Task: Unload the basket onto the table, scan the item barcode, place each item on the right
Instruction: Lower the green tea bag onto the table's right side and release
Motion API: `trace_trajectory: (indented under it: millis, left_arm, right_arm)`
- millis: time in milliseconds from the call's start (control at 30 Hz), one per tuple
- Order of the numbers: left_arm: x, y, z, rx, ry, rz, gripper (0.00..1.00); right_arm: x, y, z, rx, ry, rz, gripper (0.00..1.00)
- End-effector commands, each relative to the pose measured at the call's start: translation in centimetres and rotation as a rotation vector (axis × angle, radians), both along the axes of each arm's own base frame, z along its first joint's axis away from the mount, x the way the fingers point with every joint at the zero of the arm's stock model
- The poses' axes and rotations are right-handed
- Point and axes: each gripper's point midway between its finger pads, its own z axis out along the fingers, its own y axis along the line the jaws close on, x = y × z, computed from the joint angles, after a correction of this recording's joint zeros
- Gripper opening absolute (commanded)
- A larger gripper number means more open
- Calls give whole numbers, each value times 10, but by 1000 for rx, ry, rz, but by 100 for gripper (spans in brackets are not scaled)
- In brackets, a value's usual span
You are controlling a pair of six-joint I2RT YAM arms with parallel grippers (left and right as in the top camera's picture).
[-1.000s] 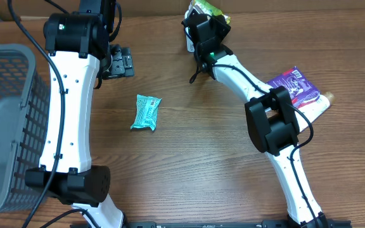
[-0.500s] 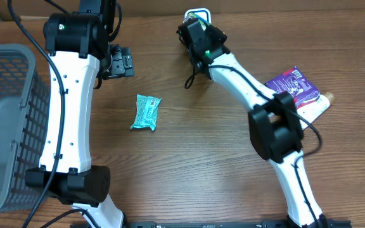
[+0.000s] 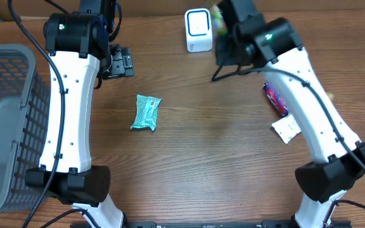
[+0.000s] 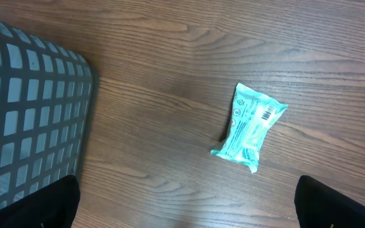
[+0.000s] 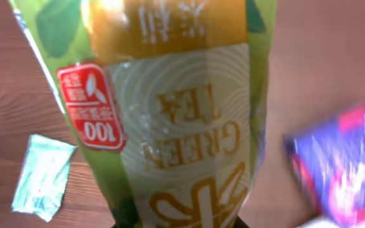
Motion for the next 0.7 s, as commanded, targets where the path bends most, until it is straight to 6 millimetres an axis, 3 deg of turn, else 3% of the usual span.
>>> trace_trajectory:
  millis: [0, 300, 467, 667]
  left_arm:
    - [1, 1, -4, 2, 6, 17, 99]
    - [1, 1, -4, 2, 6, 17, 100]
    - [1, 1, -4, 2, 6, 17, 100]
    - [1, 1, -4, 2, 6, 17, 99]
  right_arm:
    - [0, -29, -50, 64, 152, -300, 4]
    - [10, -66, -161, 102, 191, -482, 4]
    - [2, -89, -193, 89, 202, -551, 4]
    - [-12, -134, -211, 24, 236, -646, 4]
